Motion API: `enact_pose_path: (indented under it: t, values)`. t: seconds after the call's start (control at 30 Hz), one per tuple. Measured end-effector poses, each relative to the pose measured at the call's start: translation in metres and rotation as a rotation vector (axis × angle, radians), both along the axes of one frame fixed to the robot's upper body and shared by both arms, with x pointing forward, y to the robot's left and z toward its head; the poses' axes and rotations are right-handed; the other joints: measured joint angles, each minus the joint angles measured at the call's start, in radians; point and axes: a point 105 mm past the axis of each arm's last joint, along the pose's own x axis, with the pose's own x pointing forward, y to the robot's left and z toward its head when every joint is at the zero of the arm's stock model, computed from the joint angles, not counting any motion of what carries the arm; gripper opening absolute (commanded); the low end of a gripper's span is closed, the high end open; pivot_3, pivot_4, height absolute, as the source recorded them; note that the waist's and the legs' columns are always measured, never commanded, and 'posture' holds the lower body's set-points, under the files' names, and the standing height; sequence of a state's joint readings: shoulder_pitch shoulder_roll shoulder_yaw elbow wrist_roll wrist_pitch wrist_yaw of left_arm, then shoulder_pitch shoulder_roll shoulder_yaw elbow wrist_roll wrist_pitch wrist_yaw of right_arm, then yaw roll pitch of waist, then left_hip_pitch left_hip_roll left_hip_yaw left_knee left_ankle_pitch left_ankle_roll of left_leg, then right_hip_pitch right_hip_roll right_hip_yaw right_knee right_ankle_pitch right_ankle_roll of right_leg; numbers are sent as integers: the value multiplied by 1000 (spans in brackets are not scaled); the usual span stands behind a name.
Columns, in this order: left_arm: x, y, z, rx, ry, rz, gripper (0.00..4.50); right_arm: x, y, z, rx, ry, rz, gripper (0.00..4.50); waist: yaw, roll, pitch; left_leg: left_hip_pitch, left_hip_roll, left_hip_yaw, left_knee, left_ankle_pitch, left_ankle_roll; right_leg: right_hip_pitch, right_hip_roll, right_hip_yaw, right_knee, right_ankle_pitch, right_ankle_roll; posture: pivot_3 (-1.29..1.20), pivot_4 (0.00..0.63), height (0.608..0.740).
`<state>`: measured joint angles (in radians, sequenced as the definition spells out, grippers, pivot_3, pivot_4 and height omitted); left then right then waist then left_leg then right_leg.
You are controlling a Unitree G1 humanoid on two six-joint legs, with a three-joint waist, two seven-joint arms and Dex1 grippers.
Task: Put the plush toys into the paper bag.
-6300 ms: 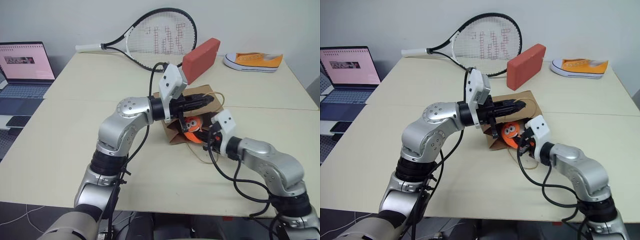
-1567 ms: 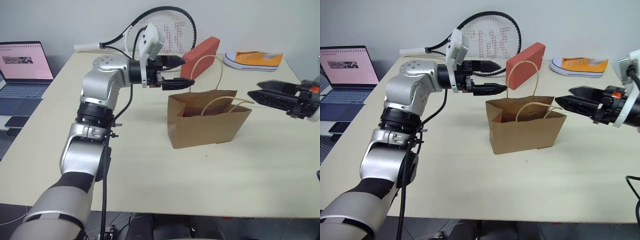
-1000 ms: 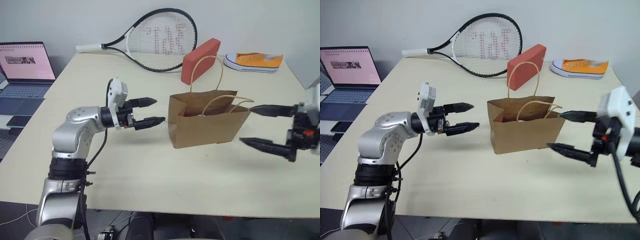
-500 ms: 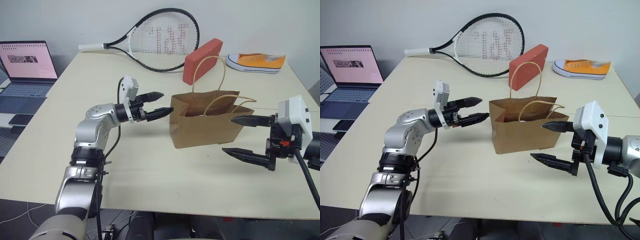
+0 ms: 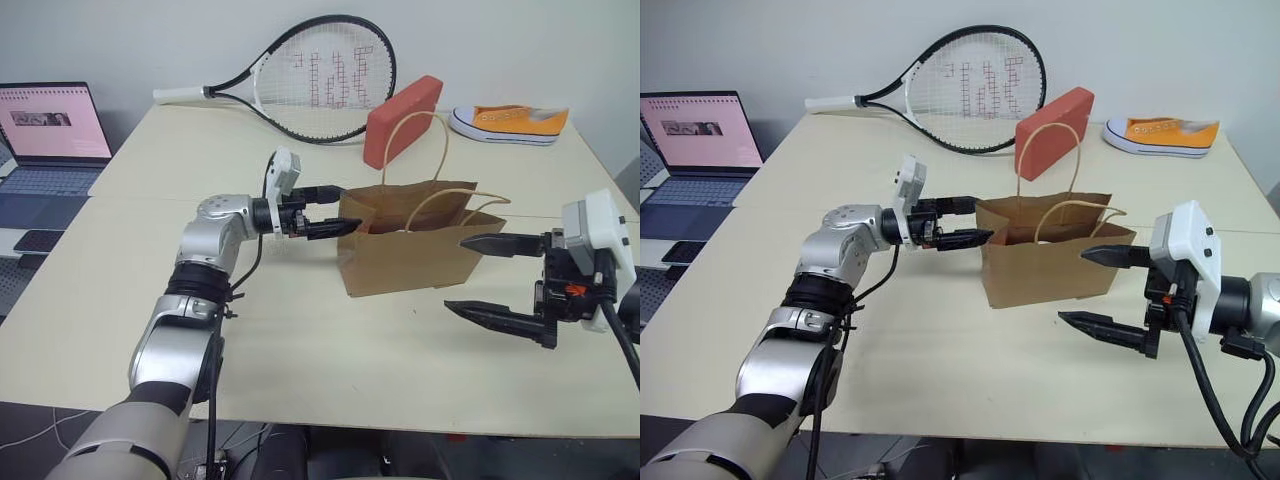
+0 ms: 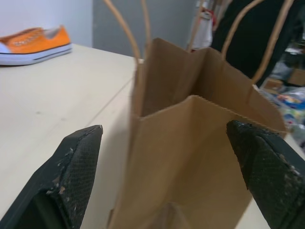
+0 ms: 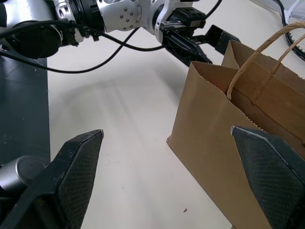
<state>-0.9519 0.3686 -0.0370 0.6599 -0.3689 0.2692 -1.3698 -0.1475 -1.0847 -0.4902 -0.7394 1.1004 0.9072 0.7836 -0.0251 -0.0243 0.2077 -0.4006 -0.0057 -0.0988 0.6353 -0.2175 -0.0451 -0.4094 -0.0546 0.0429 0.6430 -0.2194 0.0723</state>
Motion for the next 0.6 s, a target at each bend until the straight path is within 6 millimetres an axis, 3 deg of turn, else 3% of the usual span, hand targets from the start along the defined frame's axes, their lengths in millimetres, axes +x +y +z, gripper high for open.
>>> enact_pose_path:
  t: [0.6]
  values:
    - [-21,7,9,0,51,-126,4441,-2,0,-1,4,25,5,4500,-2,0,0,0,0,0,0,0,0,0,0,0,0,0,0,0,150,740]
